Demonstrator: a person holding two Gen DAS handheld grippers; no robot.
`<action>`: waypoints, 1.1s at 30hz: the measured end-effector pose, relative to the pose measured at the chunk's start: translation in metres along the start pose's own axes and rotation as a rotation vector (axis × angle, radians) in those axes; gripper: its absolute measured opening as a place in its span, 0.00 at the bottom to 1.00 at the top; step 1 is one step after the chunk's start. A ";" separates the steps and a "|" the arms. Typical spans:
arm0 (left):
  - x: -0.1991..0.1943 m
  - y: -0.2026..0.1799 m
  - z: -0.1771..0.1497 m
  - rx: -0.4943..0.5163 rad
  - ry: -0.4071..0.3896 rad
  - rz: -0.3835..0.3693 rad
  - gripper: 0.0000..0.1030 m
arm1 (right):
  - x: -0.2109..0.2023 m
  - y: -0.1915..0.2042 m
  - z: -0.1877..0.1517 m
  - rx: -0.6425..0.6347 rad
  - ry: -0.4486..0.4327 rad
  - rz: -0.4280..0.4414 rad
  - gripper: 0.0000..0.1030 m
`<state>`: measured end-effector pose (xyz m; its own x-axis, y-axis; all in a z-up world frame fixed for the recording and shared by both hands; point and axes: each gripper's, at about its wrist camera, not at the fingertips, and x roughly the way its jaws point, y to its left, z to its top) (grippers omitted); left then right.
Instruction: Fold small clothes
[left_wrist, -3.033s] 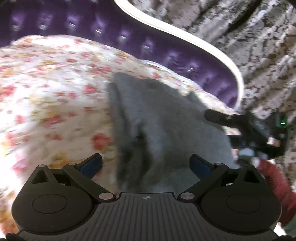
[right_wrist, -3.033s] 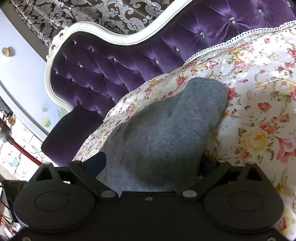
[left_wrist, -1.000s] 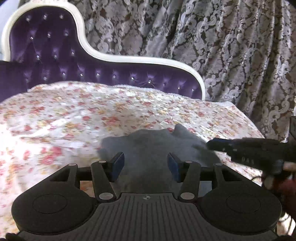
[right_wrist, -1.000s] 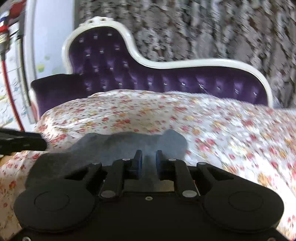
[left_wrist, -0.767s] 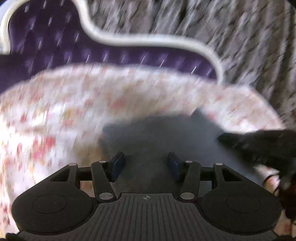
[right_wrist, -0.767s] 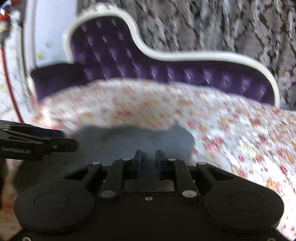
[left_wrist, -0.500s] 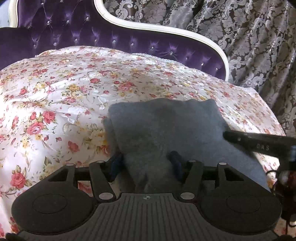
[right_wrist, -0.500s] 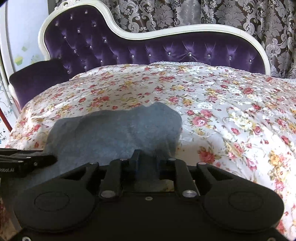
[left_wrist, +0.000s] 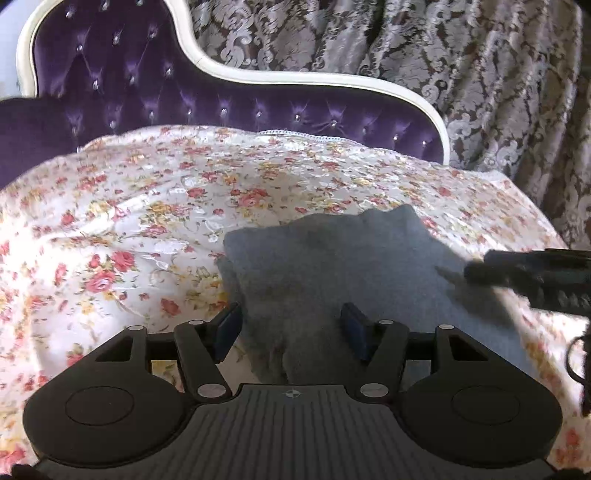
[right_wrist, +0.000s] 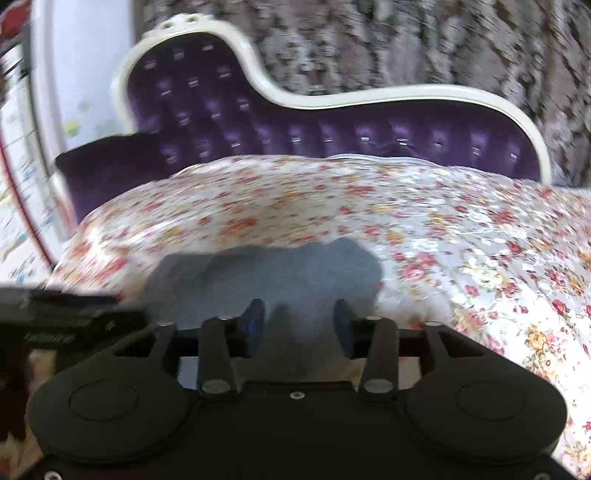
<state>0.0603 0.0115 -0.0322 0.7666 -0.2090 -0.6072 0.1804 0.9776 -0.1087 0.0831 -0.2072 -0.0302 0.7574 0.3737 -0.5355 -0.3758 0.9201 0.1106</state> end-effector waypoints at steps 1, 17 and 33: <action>-0.002 0.000 -0.002 0.007 -0.001 0.004 0.57 | -0.003 0.007 -0.005 -0.024 0.019 0.002 0.52; -0.052 -0.014 0.000 -0.012 -0.024 0.102 0.71 | -0.072 0.019 -0.032 0.109 -0.019 -0.037 0.98; -0.078 -0.030 0.007 -0.094 -0.009 0.023 1.00 | -0.097 0.020 -0.025 0.248 -0.051 -0.106 1.00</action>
<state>-0.0010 -0.0017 0.0239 0.7752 -0.1864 -0.6036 0.1044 0.9801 -0.1686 -0.0109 -0.2284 0.0034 0.8135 0.2739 -0.5131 -0.1557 0.9525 0.2617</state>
